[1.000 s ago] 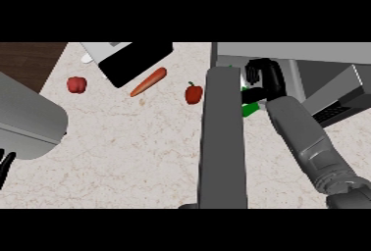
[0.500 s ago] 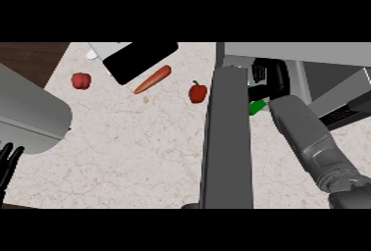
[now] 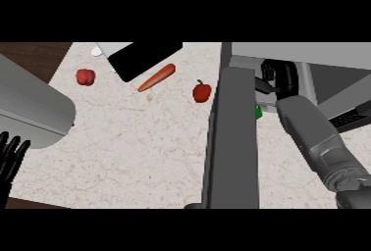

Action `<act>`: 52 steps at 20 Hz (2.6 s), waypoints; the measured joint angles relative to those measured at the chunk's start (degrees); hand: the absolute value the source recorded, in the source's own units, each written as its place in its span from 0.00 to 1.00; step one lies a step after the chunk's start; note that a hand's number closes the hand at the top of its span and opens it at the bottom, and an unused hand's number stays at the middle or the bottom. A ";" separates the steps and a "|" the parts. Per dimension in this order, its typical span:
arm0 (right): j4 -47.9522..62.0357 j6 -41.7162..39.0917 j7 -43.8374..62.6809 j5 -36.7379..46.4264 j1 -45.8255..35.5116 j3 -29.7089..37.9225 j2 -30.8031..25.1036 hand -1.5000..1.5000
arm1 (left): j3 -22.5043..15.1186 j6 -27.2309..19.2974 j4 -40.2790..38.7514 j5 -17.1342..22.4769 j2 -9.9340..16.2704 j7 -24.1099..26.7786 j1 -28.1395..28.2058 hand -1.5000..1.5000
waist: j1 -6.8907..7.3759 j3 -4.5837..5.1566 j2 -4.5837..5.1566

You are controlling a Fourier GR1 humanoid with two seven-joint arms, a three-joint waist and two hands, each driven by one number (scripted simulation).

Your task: Pick up the milk, place it into the microwave and close the microwave

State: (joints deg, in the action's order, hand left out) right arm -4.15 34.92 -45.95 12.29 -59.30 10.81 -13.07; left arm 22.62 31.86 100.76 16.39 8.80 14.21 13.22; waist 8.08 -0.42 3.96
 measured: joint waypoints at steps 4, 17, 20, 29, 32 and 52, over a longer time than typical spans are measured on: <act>0.55 1.32 1.17 0.99 -0.49 -0.78 0.27 0.00 | -0.38 -0.24 -0.95 -0.48 0.05 -0.22 -1.07 0.00 | 0.52 0.06 0.28; 0.19 4.63 2.51 3.38 -1.25 -2.71 2.40 0.00 | -0.40 -0.93 -4.17 -2.15 0.50 0.74 -3.82 0.00 | 1.18 0.09 0.42; 0.13 4.91 2.64 3.65 -1.49 -2.87 2.99 0.00 | -0.52 -0.93 -4.40 -2.56 0.47 1.19 -4.07 0.00 | 1.29 0.10 0.30; 0.46 4.79 3.01 4.65 -2.00 -3.60 4.47 0.00 | -0.85 -0.60 -5.39 -2.95 0.78 1.31 -4.78 0.00 | 0.76 0.12 -0.06; 0.50 4.18 2.69 4.71 -1.69 -3.58 4.54 0.00 | -0.75 -0.75 -5.67 -3.36 0.53 2.14 -4.66 0.00 | 0.40 0.14 -0.26; -1.19 -11.80 -4.87 0.69 3.27 0.51 2.69 0.00 | -1.47 -0.96 -4.40 -5.54 -1.60 5.06 -1.20 0.00 | -2.60 0.13 -1.72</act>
State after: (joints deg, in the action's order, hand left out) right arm -5.34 23.12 -50.82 12.98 -56.03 11.32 -10.38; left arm 21.14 30.90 96.36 10.85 7.20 19.27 12.01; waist 5.48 -0.28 2.25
